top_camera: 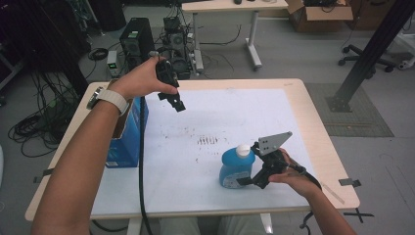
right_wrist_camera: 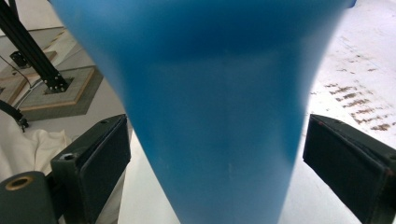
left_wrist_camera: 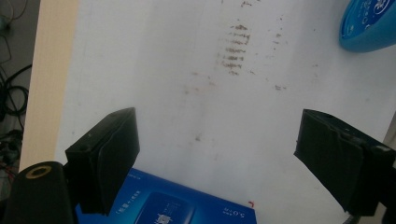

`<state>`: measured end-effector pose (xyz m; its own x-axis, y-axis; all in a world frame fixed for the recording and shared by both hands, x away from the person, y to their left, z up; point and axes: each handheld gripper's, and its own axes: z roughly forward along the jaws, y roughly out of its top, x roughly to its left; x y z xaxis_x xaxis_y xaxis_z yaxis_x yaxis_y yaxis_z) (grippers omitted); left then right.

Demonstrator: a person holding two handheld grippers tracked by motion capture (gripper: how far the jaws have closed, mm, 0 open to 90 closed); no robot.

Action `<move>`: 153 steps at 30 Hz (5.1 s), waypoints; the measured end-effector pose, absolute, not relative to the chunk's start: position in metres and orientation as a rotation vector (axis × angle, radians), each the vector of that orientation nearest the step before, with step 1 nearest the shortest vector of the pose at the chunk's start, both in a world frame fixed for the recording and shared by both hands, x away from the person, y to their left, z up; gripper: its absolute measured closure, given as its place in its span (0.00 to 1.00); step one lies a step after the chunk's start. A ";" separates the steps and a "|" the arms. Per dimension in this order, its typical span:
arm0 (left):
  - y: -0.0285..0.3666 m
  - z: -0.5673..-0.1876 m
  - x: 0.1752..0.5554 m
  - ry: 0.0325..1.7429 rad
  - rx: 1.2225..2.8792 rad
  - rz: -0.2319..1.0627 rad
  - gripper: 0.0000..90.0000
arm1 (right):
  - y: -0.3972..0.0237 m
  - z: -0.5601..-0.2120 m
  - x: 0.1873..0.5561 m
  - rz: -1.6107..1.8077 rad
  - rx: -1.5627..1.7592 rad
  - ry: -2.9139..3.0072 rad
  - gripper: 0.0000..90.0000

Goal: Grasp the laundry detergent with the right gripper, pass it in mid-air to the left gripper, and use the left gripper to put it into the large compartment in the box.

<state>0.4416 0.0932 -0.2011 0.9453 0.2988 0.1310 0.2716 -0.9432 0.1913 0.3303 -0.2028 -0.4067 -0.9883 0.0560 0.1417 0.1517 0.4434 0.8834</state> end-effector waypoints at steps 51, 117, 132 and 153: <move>0.098 -0.205 0.443 0.442 2.927 0.228 0.16 | -0.204 -0.415 0.330 -1.692 -0.146 -2.544 0.44; 0.087 -0.174 0.391 0.312 2.962 0.271 0.15 | -0.194 -0.337 0.340 -1.683 -0.198 -2.628 0.49; 0.075 -0.161 0.369 0.233 2.965 0.207 0.14 | -0.184 -0.301 0.345 -1.642 -0.187 -2.670 0.49; 0.067 -0.150 0.351 0.179 2.973 0.180 0.13 | -0.153 -0.282 0.352 -1.614 -0.130 -2.706 0.49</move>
